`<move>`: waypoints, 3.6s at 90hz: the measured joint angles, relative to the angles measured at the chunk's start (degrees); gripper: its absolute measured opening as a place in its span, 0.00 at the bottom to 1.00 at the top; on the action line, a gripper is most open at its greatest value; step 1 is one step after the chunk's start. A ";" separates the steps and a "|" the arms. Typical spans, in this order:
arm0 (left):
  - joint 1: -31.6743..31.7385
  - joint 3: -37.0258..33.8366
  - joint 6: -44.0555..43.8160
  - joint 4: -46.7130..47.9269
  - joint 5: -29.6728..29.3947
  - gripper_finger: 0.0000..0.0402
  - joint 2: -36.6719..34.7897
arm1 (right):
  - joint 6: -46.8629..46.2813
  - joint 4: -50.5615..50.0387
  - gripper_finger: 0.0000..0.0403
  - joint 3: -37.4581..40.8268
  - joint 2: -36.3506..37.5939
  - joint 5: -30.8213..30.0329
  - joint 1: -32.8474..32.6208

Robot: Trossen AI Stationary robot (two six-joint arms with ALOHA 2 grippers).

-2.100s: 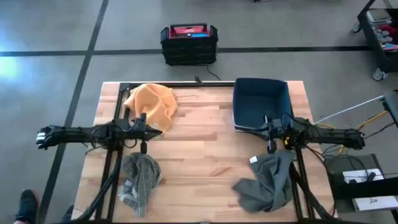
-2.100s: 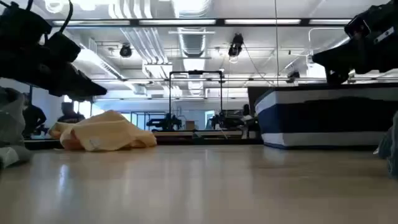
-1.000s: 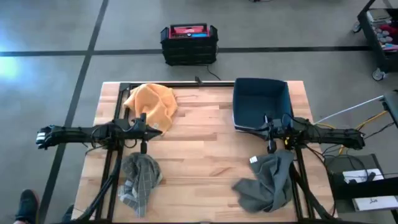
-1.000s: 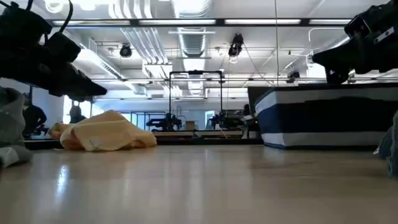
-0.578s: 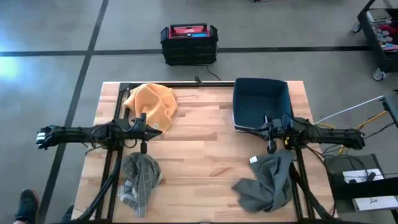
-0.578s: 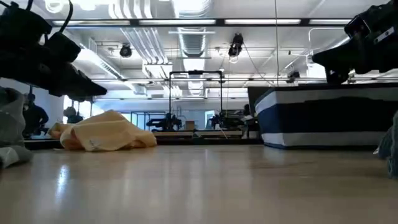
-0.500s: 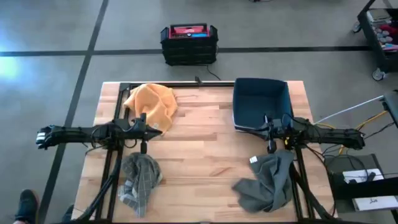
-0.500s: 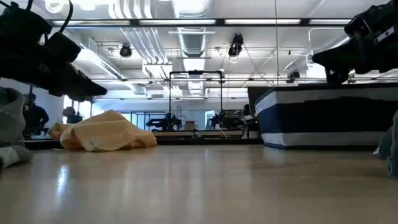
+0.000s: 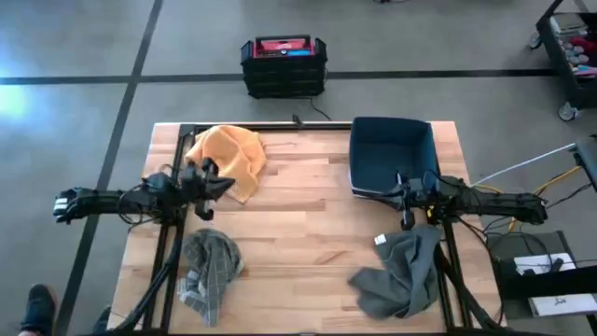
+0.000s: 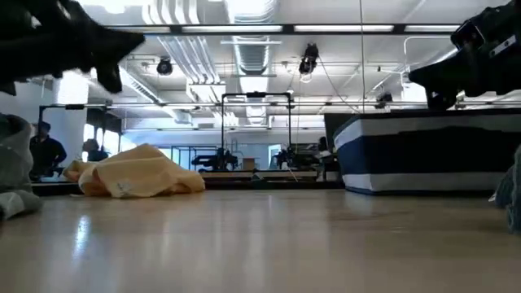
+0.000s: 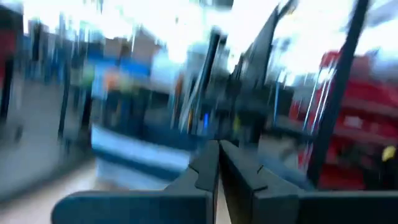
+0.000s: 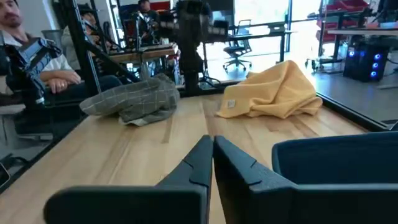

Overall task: Fold towel
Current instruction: Fold the gray patterned kitchen towel

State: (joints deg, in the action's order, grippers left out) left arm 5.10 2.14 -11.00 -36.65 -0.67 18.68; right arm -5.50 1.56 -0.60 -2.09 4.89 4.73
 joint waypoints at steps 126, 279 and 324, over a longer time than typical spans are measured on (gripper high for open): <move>-21.33 51.20 -33.75 104.65 9.65 0.54 53.69 | 2.51 -0.03 0.00 0.00 0.00 -0.02 0.00; -20.26 59.75 -11.49 49.90 -7.90 0.00 71.79 | -13.89 12.80 0.00 -4.64 -16.98 4.85 -9.51; -20.22 59.71 -10.25 51.09 -9.52 0.00 69.64 | -5.22 3.63 0.00 -31.19 -62.68 2.24 -16.24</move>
State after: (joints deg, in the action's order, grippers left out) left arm -15.11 61.85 -21.26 14.44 -10.19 88.32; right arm -10.72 5.19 -31.79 -64.77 7.12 -11.51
